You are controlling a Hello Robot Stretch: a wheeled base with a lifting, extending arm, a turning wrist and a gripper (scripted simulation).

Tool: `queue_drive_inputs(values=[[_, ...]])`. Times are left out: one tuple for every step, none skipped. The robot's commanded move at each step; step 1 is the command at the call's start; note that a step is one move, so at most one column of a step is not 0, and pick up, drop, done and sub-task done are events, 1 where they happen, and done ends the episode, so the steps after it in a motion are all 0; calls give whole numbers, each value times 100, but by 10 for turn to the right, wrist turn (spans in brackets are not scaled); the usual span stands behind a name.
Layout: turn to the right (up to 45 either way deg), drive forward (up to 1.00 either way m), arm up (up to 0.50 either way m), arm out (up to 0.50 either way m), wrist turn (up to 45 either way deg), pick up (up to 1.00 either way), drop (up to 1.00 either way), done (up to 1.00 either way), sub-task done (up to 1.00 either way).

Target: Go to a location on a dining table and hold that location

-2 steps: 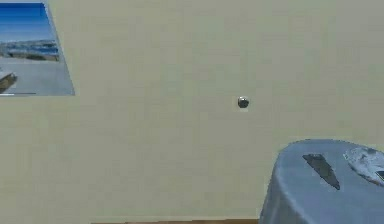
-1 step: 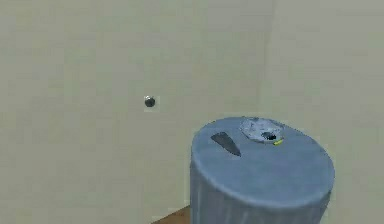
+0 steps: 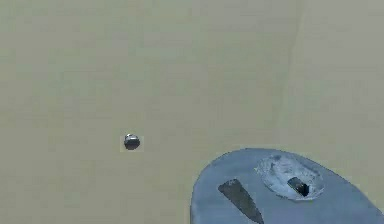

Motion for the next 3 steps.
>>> queue_drive_inputs(values=[[-450,0,0,0,0,0,0,0,0],[-210,0,0,0,0,0,0,0,0],[0,0,50,0,0,0,0,0,0]])
